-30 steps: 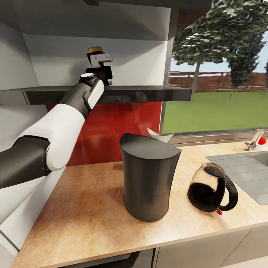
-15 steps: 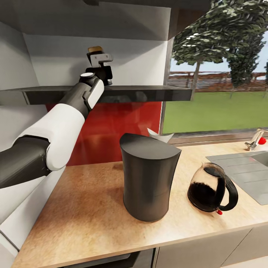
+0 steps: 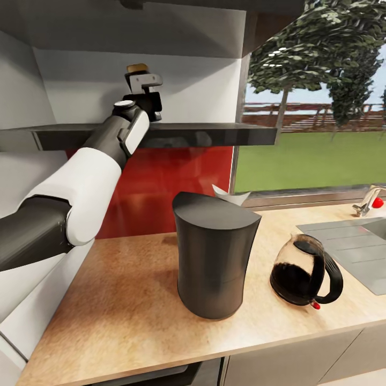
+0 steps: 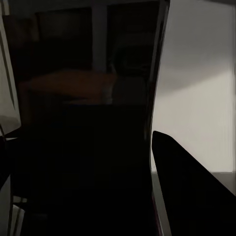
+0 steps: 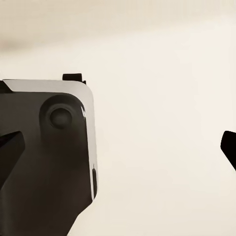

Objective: Set up a coffee station on the kitchen countertop: keep the coffee maker on the countertop, move the bottle of coffee from the kitchen shelf to the counter next to the coffee maker, place a paper coffee filter on top of the coffee maker, put the saucer next to the coffee maker with the coffee cup on the saucer, and place the electric kettle next to the coffee maker.

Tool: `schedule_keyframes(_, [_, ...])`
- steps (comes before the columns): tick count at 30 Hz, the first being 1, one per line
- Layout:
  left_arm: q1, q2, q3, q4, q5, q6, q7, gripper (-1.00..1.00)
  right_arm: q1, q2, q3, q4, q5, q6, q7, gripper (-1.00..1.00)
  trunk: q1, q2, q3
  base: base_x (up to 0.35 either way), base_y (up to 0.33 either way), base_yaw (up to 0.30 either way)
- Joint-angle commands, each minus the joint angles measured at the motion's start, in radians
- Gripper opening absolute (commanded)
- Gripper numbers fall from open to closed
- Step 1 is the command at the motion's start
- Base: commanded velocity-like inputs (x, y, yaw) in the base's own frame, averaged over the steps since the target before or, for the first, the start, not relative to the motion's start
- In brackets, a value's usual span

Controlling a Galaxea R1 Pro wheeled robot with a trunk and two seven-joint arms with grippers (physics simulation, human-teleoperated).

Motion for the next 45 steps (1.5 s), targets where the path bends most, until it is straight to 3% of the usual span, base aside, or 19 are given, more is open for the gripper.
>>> schedule_keyframes(1, [-0.001,0.001,-0.008,-0.006,0.01,0.015,0.007,-1.0,-0.001,0.0,-0.004,0.001,0.003,-0.004,-0.002,1.0,0.001,-0.002,-0.002,0.0,0.0,0.0])
schedule_keyframes(8, [-0.001,0.002,-0.008,-0.078,0.01,0.086,0.002,-1.0,-0.001,0.001,-0.004,0.001,0.003,-0.004,-0.001,1.0,0.001,-0.002,-0.002,0.0,0.0,-0.012])
schedule_keyframes(19, [0.0,0.004,-0.01,-0.09,0.01,0.092,-0.001,-1.0,-0.001,0.001,-0.004,0.001,0.003,-0.004,0.0,1.0,0.001,-0.002,0.003,-0.01,0.0,-0.205])
schedule_keyframes(30, [0.001,0.004,-0.012,-0.09,0.01,0.091,-0.001,-1.0,-0.001,0.001,-0.004,0.001,0.003,-0.003,0.001,1.0,0.001,-0.002,0.009,-0.249,0.0,-0.244])
schedule_keyframes(45, [0.01,0.001,-0.01,-0.089,0.01,0.09,-0.004,-1.0,-0.001,0.001,-0.004,0.001,0.003,-0.004,0.001,1.0,0.001,-0.002,0.017,-0.019,0.0,-0.245])
